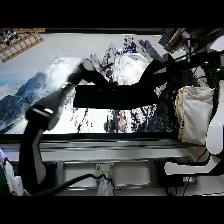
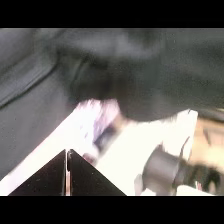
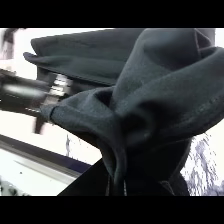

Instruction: Fold the clothes and pants, and hang the long-sleeved shirts on hangers.

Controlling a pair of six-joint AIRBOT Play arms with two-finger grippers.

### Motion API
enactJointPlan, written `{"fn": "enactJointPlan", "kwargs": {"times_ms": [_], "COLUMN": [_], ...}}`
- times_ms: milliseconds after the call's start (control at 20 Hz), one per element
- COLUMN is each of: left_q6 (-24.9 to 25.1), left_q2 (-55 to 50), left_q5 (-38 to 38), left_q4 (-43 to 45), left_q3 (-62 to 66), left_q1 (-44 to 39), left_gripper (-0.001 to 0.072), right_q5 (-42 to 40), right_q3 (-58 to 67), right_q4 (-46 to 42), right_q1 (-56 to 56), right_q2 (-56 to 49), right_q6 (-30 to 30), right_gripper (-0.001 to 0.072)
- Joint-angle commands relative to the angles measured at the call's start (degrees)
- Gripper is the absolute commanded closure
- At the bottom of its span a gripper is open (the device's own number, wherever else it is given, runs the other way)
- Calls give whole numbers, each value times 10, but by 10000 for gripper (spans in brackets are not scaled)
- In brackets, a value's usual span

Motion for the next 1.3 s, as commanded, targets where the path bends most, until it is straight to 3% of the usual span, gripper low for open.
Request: {"fn": "enactJointPlan", "kwargs": {"times_ms": [0,200,400,550,750,800,850,900,1000,1050,1250], "left_q6": [36,66,103,103,103,103,103,103,103,103,103], "left_q2": [50,185,363,491,617,636,651,664,677,680,681], "left_q5": [-110,-70,-13,48,96,97,100,103,104,105,104], "left_q4": [12,33,128,180,182,182,182,182,182,181,180], "left_q3": [-13,-140,-356,-530,-711,-735,-754,-769,-779,-779,-779], "left_q1": [134,222,257,274,292,292,292,292,292,292,292], "left_gripper": [699,699,699,699,699,699,699,699,699,699,699], "right_q5": [-60,-175,-253,-346,-462,-482,-501,-514,-505,-484,-371], "right_q3": [0,0,1,1,2,4,7,10,22,36,88], "right_q4": [-39,-56,-53,-49,-25,-2,28,65,134,144,76], "right_q1": [66,183,306,397,464,466,467,467,461,456,408], "right_q2": [-2,-32,-109,-167,-226,-239,-251,-257,-258,-258,-235], "right_q6": [9,33,40,34,17,17,14,-12,-90,-102,-90], "right_gripper": [680,679,679,678,666,578,383,271,266,266,268]}}
